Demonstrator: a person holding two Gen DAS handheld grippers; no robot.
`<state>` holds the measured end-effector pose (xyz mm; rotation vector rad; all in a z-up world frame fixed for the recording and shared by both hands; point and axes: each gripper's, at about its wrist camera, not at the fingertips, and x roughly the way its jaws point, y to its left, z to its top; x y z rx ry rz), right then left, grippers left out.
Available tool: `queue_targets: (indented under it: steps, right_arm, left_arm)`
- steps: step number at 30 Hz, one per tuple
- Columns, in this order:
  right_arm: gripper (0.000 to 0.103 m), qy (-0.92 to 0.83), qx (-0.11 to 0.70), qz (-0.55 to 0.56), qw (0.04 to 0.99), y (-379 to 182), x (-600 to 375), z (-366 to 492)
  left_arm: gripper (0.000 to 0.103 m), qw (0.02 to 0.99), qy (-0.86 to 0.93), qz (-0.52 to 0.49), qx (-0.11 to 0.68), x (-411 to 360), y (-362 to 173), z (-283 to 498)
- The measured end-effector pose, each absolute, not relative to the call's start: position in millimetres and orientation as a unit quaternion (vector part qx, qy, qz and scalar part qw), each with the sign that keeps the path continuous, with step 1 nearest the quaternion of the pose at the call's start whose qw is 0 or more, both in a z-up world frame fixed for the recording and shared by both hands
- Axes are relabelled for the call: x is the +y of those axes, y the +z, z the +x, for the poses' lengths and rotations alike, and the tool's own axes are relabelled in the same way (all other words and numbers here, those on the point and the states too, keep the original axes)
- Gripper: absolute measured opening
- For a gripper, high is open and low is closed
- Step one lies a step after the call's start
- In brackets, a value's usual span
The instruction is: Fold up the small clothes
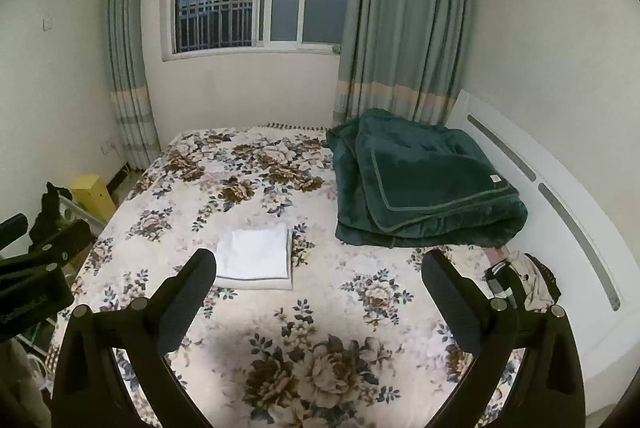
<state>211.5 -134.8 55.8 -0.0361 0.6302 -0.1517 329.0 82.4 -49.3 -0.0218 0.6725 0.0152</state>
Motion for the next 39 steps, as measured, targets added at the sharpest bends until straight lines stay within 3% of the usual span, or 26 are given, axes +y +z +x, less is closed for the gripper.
queue_targets:
  steps: [9,39]
  right_arm:
    - [0.103,-0.070,0.295,-0.017,0.953,79.4,-140.9,189.6]
    - [0.103,-0.035,0.310,-0.018,0.950,67.3,-133.7,219.9]
  left_arm:
    - [0.103,0.948,0.006,-0.017,0.318,83.6,-36.9,306.7]
    - [0.103,0.947,0.017,-0.011,0.319,94.1,-29.2,305.6]
